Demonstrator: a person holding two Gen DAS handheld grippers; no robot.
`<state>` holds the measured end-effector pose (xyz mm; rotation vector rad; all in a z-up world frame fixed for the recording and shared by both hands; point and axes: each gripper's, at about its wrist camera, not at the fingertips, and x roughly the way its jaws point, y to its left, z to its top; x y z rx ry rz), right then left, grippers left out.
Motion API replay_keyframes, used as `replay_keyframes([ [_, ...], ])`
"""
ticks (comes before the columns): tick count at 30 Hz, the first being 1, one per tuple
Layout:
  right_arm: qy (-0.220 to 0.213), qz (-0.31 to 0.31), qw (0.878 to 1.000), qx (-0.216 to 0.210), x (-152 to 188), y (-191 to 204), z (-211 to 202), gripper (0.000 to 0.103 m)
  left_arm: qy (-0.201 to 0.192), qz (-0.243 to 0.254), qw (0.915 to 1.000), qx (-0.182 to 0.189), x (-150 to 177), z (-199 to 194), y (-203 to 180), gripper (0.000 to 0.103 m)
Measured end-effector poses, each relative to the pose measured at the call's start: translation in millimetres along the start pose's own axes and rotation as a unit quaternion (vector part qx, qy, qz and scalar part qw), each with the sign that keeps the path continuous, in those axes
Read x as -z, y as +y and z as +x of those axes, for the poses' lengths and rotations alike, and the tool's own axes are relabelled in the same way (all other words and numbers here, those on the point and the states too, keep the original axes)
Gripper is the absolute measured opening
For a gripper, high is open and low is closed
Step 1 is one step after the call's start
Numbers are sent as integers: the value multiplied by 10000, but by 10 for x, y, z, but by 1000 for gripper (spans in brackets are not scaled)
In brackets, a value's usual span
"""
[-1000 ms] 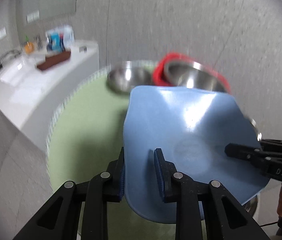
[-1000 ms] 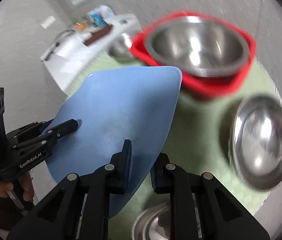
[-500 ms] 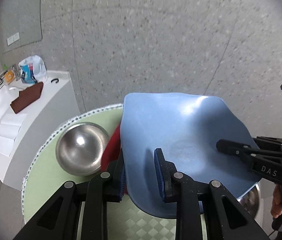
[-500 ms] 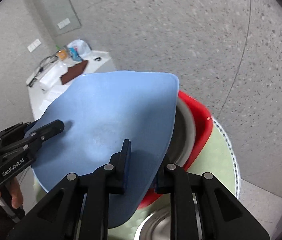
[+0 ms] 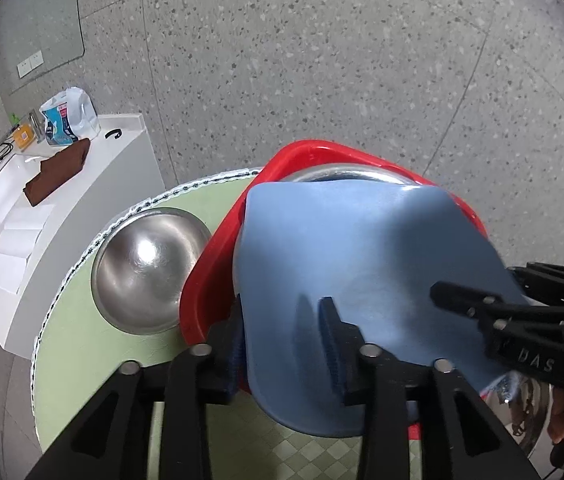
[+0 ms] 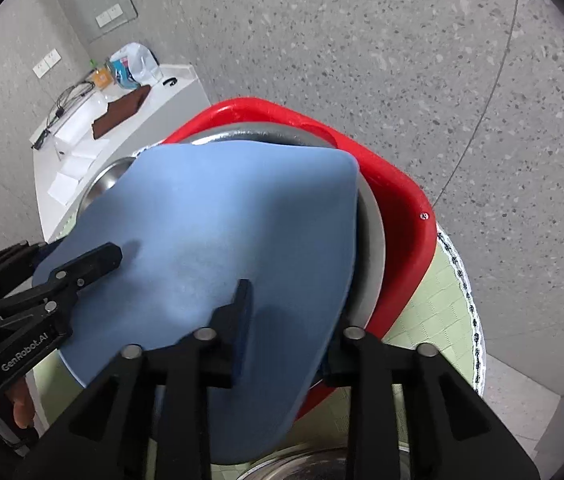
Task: Organize plates and bowls
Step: 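Lower the blue plate onto the bowl in the red basket, open both tools, then grasp a steel bowl rim with the left tool while the right tool grips it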
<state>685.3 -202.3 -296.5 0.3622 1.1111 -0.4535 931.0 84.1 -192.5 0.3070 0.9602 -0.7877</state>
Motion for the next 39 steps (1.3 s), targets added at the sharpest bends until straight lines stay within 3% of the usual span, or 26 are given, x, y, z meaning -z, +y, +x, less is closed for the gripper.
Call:
replay_keyframes([
  [2, -72, -5, 9999, -156, 11, 26, -54, 57, -141, -29, 9999, -30, 41, -17, -33, 61],
  [5, -209, 13, 9997, -97, 36, 44, -174, 68, -273, -65, 9996, 23, 105, -120, -55, 68],
  [8, -297, 109, 9995, -76, 97, 18, -309, 69, -372, -60, 9993, -9, 238, -346, -24, 70],
  [13, -679, 256, 9970, 273, 420, -48, -748, 71, -683, 116, 9976, 26, 658, -841, 67, 90],
  [18, -969, 512, 9929, 468, 1093, -36, -1233, 74, -562, 302, 9970, 449, 1238, -1153, 132, 91],
  [20, -917, 524, 9932, 491, 1419, 50, -1331, 74, -398, 443, 9953, 766, 1486, -1207, 116, 91],
  [25, -652, 762, 9939, 459, 2105, 271, -1294, 74, 23, 844, 9907, 1063, 1911, -1161, 28, 91],
  [28, -345, 1014, 9934, 403, 2465, 357, -1065, 74, 241, 1058, 9867, 1209, 2085, -1103, -55, 88],
  [31, -76, 1172, 9927, 278, 2666, 404, -857, 71, 470, 1367, 9814, 1264, 2201, -1032, -146, 72],
  [34, 102, 1259, 9919, 127, 2768, 405, -718, 50, 710, 1498, 9767, 1363, 2262, -957, -187, 45],
  [36, 174, 1308, 9913, 4, 2777, 375, -662, 18, 826, 1508, 9746, 1435, 2301, -911, -175, 13],
  [37, 183, 1347, 9907, -95, 2785, 355, -645, 15, 836, 1478, 9747, 1452, 2287, -902, -163, 7],
  [39, 137, 1304, 9913, -134, 2796, 354, -665, 14, 747, 1461, 9761, 1422, 2235, -913, -131, 7],
])
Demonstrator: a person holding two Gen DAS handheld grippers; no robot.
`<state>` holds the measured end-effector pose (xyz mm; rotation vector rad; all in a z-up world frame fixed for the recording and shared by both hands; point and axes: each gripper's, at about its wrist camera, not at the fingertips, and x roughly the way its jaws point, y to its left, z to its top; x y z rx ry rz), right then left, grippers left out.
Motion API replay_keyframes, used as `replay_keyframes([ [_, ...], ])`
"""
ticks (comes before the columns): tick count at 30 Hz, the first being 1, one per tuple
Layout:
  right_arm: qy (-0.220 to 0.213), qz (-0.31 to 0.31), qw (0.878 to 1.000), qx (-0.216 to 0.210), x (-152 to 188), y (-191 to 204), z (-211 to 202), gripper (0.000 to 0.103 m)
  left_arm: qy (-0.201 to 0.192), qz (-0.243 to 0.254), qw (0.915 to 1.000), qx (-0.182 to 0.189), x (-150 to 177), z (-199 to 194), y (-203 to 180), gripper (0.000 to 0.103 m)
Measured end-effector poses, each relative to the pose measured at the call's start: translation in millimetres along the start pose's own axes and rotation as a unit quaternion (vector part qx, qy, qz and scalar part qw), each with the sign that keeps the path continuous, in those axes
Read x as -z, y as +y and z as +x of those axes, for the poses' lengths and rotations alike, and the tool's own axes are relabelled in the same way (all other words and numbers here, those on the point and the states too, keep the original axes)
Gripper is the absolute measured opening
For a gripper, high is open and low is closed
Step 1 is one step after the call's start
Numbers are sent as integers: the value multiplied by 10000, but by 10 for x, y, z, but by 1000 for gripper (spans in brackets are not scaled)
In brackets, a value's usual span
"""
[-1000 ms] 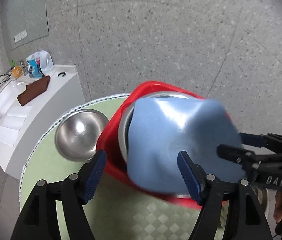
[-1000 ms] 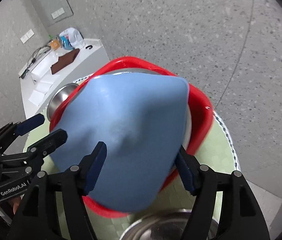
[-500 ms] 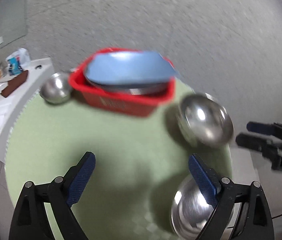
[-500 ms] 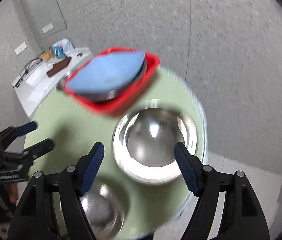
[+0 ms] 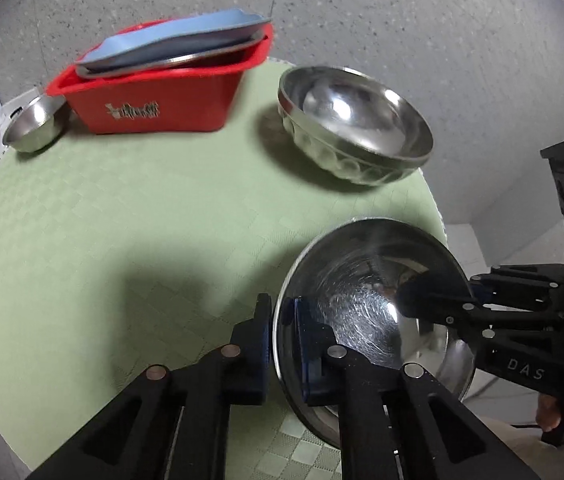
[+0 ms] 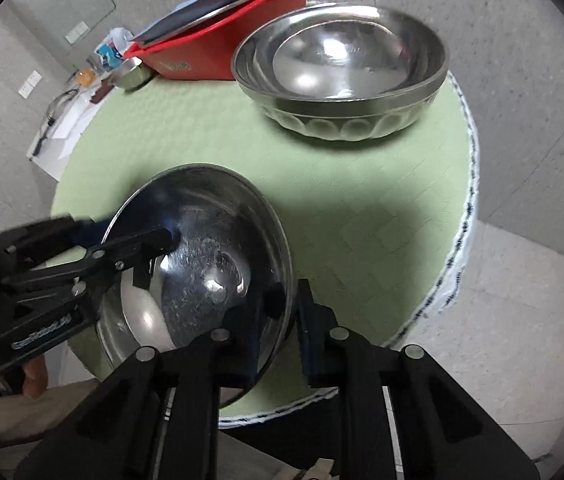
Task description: Organize plates and bowls
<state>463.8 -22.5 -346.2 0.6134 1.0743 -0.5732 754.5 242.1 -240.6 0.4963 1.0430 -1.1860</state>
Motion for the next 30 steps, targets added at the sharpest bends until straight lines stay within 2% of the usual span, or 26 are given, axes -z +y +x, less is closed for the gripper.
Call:
replay_keyframes([
  [4, -126, -237, 9996, -106, -64, 43, -157, 10, -375, -73, 9993, -20, -64, -207, -3, 9],
  [10, -559, -632, 9963, -137, -419, 62, -588, 9, -983, -170, 9950, -76, -388, -534, -125, 9],
  [16, -805, -974, 9920, -58, -915, -161, -785, 9, -1228, -343, 9917, -141, -813, -444, -212, 9],
  [23, -733, -1225, 9897, 52, -1442, -489, -642, 9, -1051, -555, 9919, -437, -1198, 140, -295, 9],
  [30, -451, -1307, 9904, -25, -1641, -703, -362, 10, -725, -744, 9926, -624, -1471, 593, -308, 9],
])
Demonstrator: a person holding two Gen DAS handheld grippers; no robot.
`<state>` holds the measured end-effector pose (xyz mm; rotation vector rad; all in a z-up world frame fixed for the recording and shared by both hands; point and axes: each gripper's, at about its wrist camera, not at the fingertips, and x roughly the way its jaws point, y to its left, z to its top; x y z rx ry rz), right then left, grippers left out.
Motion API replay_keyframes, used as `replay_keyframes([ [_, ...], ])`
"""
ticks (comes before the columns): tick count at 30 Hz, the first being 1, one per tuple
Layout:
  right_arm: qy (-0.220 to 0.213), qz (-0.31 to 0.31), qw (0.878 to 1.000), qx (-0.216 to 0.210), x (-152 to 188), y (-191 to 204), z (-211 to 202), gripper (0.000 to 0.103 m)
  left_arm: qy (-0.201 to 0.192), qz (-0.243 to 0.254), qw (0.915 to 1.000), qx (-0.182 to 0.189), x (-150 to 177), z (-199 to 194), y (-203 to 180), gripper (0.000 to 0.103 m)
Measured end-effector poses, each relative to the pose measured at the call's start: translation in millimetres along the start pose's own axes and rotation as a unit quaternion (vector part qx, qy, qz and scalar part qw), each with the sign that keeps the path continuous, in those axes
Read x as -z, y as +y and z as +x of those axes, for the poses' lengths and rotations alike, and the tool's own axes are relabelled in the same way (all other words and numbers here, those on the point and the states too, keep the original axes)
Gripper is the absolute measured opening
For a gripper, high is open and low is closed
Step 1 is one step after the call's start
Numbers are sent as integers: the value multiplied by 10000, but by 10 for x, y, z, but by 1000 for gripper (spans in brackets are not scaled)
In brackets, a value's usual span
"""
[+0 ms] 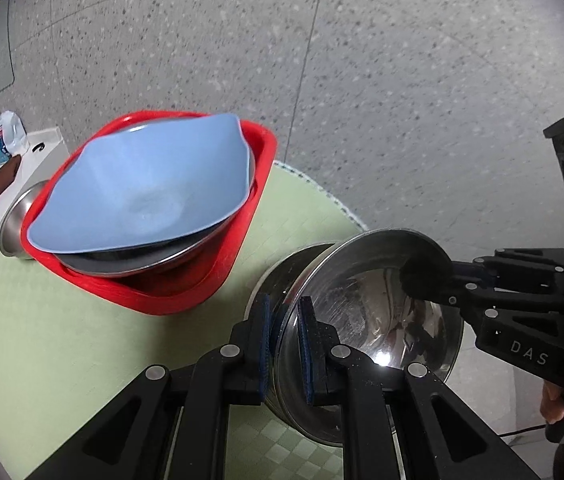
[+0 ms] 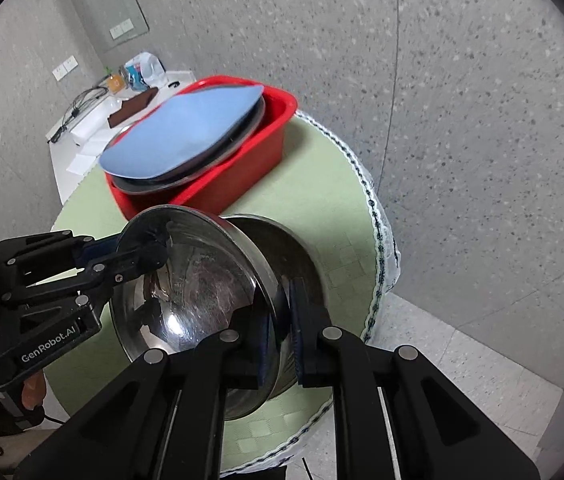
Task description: Organize plates and bowls
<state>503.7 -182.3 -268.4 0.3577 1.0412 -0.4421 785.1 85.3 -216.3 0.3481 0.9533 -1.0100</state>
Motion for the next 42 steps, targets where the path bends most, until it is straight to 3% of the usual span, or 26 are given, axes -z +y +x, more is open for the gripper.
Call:
replay_keyframes([
  [9, 271, -21, 9996, 29, -37, -87, 294, 11, 301, -97, 9995, -75, -151, 444, -32, 11],
  [16, 198, 60, 9998, -3, -75, -101, 275, 14, 149, -95, 9997, 186, -96, 353, 69, 21],
  [19, 107, 72, 9999, 67, -108, -54, 210, 29, -38, -47, 9997, 238, -48, 223, 173, 39],
  [20, 36, 52, 9997, 240, -128, -27, 175, 43, -106, -32, 9996, 273, -39, 180, 207, 44],
  [21, -28, 52, 9994, 332, -144, -2, 151, 49, -147, -44, 9994, 311, -32, 152, 243, 45],
  [24, -90, 197, 9987, 466, -209, 46, 92, 49, -318, -88, 9984, 468, -4, -9, 413, 47],
  [30, -572, 233, 9966, 539, -566, 592, -181, 51, -946, -651, 9929, 317, -28, -489, 1241, 74],
  [33, -841, 137, 9955, 415, -853, 981, -229, 56, -1189, -1122, 9866, 2, -104, -645, 1880, 78],
  [35, -999, 55, 9943, 359, -1078, 1255, -188, 61, -1160, -1279, 9846, -279, -146, -658, 2211, 78],
  [38, -1061, -190, 9938, 256, -1402, 1659, -16, 62, -1046, -1552, 9807, -559, -276, -561, 2723, 78],
  [42, -758, -508, 9958, 127, -1788, 2070, 419, 62, -759, -1901, 9759, -762, -432, -309, 3198, 77],
])
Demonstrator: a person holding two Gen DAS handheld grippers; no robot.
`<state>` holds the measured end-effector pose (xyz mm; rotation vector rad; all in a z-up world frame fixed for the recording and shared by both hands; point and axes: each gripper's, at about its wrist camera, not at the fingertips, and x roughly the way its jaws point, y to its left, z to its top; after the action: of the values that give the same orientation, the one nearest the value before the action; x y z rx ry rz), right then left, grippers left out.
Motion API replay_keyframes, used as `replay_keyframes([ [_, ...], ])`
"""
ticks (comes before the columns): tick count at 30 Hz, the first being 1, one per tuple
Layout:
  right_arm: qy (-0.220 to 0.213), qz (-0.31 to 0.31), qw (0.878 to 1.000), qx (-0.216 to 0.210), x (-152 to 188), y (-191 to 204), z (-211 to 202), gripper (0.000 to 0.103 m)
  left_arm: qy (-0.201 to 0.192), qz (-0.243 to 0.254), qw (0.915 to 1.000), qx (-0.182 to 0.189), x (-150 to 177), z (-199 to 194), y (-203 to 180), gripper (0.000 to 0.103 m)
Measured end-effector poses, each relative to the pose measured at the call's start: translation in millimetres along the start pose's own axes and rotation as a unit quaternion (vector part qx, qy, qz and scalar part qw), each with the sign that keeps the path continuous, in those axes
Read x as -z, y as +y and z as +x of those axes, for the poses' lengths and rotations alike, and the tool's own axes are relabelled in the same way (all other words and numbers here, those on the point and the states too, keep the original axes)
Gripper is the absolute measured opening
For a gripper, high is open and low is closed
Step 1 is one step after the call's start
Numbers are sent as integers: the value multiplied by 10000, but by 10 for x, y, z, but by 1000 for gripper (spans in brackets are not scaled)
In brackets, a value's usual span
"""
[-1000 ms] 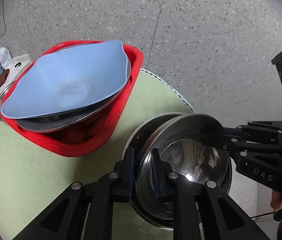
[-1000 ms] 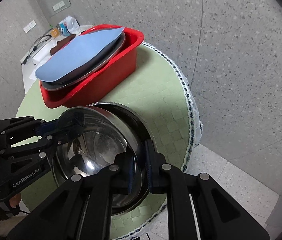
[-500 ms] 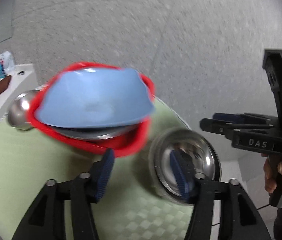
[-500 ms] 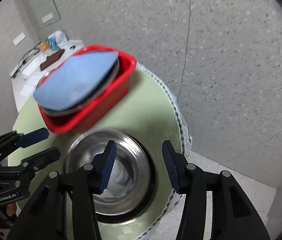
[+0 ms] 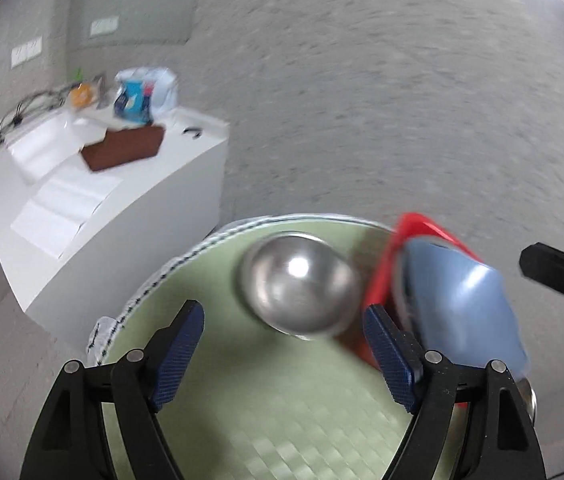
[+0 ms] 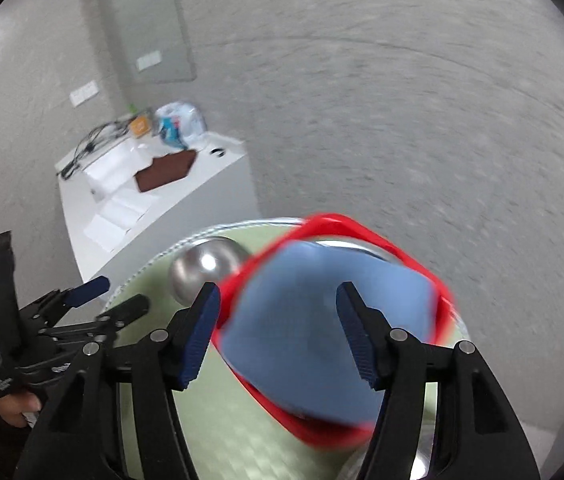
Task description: Organize plates and bowls
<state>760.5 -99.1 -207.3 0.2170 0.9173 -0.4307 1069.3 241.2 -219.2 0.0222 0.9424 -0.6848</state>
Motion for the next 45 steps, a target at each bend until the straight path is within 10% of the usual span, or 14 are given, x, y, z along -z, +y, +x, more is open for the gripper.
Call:
replay_keyframes([
  [7, 1086, -402, 9933, 57, -392, 307, 1167, 62, 522, -144, 9985, -35, -355, 792, 192, 73],
  [19, 2373, -965, 9648, 589, -411, 360, 2265, 64, 1139, -235, 9931, 143, -488, 1739, 310, 38],
  [24, 2683, -1090, 9560, 465, -369, 411, 2397, 38, 1110, -173, 9927, 431, -448, 1714, 291, 12],
  [27, 2610, -1082, 9587, 323, -361, 456, 2348, 21, 1016, -229, 9939, 359, -424, 1638, 323, 8],
  [37, 1686, -1132, 9782, -434, -418, 734, 1491, 16, 61, -473, 9988, 122, -356, 557, 323, 8],
  [45, 878, -1479, 9802, -979, -259, 579, 393, 16, -675, -267, 9969, -308, 120, -498, -505, 8],
])
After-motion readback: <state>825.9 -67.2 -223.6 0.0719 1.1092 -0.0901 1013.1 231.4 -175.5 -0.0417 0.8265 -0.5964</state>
